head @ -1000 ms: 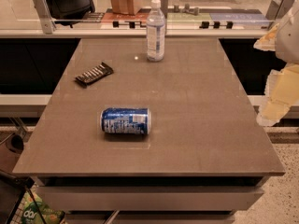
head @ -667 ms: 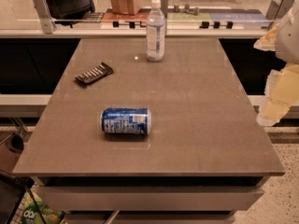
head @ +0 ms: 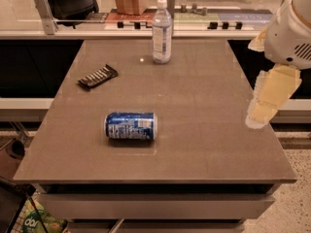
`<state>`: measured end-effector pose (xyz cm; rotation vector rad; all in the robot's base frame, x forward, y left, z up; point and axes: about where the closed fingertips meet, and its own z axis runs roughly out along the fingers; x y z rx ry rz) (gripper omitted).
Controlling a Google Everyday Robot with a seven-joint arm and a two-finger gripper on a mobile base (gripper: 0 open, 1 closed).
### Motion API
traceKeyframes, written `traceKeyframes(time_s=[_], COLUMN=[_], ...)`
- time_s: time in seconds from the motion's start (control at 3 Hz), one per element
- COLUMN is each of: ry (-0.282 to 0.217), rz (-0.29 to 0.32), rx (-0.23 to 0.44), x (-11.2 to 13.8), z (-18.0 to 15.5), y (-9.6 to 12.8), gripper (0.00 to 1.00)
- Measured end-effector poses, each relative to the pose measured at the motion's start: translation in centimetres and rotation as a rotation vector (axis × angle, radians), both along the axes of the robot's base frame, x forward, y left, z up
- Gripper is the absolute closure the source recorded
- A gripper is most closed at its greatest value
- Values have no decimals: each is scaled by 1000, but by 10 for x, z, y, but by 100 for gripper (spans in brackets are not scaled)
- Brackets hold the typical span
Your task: Place pepsi can upright
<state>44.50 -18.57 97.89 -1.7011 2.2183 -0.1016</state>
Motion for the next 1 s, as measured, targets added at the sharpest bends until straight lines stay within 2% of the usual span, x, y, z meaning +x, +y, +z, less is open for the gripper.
traceKeyframes(time_s=[0.67, 1.0], ry=[1, 25], rz=[-45, -30], rx=[-118, -146], x=[13, 18], z=[-22, -41], y=[87, 122], gripper=[0, 0])
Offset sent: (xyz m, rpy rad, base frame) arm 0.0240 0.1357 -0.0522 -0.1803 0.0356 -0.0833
